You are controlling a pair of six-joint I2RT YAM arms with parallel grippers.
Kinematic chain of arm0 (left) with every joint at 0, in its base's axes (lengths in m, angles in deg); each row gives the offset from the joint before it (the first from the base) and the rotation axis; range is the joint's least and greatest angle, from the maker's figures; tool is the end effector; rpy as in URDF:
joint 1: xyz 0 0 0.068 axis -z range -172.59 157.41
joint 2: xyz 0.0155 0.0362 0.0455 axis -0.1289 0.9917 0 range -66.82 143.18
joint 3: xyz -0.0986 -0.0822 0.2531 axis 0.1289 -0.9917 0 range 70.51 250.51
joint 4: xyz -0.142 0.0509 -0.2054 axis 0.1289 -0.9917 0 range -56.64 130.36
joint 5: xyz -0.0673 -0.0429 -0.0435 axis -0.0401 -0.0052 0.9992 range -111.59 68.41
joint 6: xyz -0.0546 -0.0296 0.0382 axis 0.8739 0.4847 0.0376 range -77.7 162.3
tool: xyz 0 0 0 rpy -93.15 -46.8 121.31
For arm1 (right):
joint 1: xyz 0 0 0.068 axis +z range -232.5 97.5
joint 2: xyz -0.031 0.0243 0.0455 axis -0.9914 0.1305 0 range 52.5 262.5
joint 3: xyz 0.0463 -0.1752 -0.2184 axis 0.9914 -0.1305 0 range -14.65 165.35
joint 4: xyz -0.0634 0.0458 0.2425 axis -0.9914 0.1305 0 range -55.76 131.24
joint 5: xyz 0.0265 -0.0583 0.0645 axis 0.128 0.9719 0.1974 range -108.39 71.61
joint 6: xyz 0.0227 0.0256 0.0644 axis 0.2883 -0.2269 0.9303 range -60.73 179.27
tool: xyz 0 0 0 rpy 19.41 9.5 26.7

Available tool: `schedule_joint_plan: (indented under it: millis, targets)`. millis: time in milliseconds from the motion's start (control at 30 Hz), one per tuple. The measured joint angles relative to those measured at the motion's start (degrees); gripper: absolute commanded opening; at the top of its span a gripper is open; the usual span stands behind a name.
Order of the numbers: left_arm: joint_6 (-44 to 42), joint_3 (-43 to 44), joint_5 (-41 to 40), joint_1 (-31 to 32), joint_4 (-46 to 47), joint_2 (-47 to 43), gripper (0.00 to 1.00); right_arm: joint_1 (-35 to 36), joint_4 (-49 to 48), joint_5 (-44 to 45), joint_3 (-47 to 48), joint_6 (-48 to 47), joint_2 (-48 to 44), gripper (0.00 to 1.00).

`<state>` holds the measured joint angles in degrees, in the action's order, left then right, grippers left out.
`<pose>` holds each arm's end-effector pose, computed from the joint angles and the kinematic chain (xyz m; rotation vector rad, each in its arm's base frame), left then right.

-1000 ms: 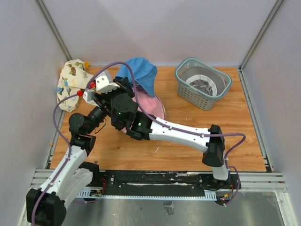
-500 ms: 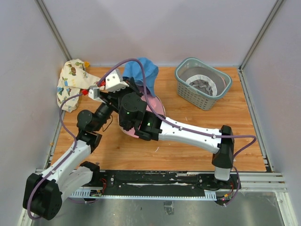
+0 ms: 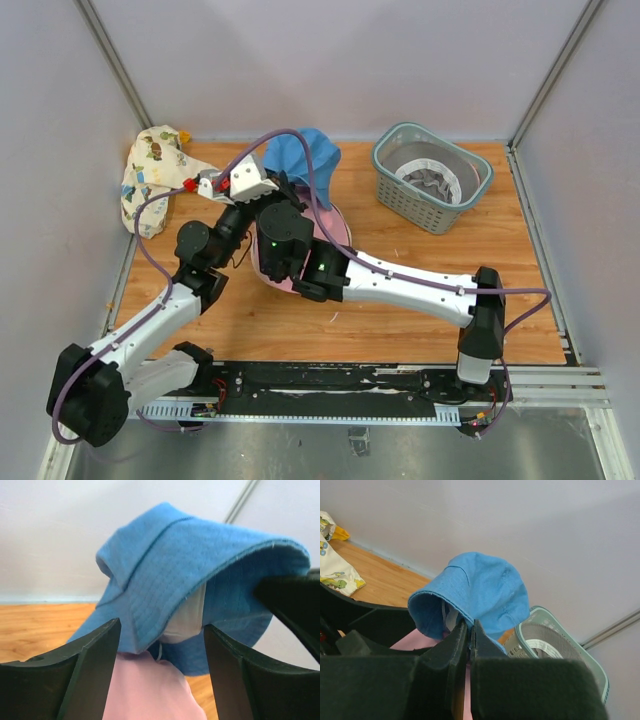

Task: Stack the hats
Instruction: Stack the hat on the hat.

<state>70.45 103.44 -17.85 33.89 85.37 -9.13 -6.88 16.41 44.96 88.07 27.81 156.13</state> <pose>0.2132 -0.1107 0.3476 0.0409 1.2639 -0.8684 0.1569 0.3939 0.4667 -0.3426 1.3989 -0.0716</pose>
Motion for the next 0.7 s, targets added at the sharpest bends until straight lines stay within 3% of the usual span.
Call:
schedule_joint_plan:
  millis: [167, 233, 700]
  targets:
    - [-4.02, 0.87, -3.23, 0.55, -0.55, -0.26, 0.44, 0.00, 0.31, -0.50, -2.71, 1.55, -2.05, 0.00]
    - [-5.64, 0.87, -4.09, 0.72, -1.05, -0.48, 0.40, 0.00, 0.46, -0.66, -3.91, 1.99, -2.86, 0.01]
    - [-16.65, 0.04, -9.86, 0.66, -4.90, -6.34, 0.39, 1.29, -0.50, -0.20, -12.07, 1.44, -9.01, 0.01]
